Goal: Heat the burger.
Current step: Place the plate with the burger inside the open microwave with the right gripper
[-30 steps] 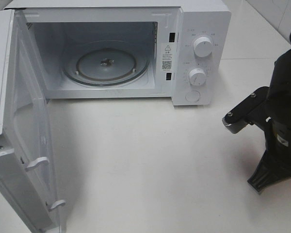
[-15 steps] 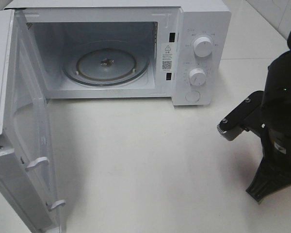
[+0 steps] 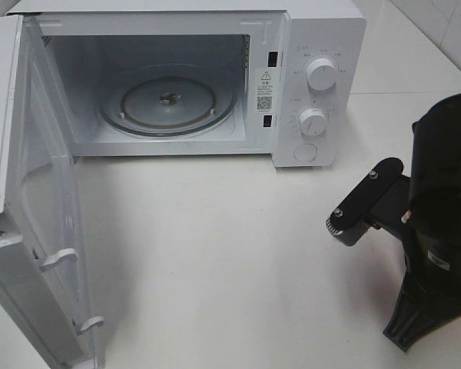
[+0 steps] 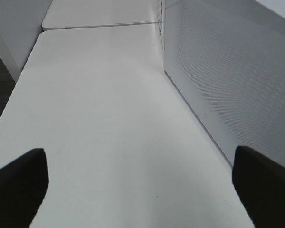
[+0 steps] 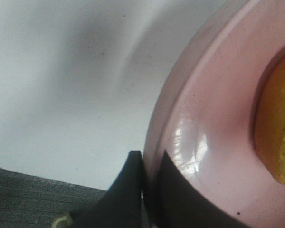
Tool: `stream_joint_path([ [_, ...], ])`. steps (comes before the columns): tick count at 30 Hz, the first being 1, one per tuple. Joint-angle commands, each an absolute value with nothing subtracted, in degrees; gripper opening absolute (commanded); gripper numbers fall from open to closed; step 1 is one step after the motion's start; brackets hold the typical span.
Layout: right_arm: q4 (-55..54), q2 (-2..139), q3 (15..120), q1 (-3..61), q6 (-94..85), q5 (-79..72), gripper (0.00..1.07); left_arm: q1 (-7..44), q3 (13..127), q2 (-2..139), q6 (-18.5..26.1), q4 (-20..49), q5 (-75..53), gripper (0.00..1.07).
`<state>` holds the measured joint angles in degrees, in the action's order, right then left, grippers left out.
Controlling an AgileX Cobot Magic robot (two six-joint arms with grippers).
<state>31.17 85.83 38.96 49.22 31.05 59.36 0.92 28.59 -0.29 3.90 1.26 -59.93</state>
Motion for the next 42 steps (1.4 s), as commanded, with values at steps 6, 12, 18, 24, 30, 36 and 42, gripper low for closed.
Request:
stream_joint_path([
  [6,33.1,82.2,36.8,52.6,30.7,61.8,0.0,1.2,28.4,-1.8,3.6,1.2,-59.4,0.98],
  [12,32.5,79.2,35.8,53.8,30.4,62.4,0.0,1.2,28.4,-1.8,3.6,1.2,-59.4,0.98],
  [18,31.7,76.9,34.6,53.8,27.8,62.6,0.0,1.2,28.4,-1.8,3.6,1.2,-59.4,0.98],
  [24,31.6,76.0,34.4,53.8,27.7,62.5,0.0,1.2,28.4,-1.8,3.6,1.2,-59.4,0.98],
  [30,31.4,76.0,34.3,53.8,26.4,62.0,0.0,1.2,28.4,-1.8,3.6,1.2,-59.4,0.98],
  [36,31.5,76.0,34.3,53.8,22.6,61.0,0.0,1.2,28.4,-1.8,3.6,1.2,-59.4,0.98],
  [42,31.7,76.0,34.3,53.8,16.0,56.7,0.0,1.2,28.4,-1.8,3.6,1.2,-59.4,0.98],
])
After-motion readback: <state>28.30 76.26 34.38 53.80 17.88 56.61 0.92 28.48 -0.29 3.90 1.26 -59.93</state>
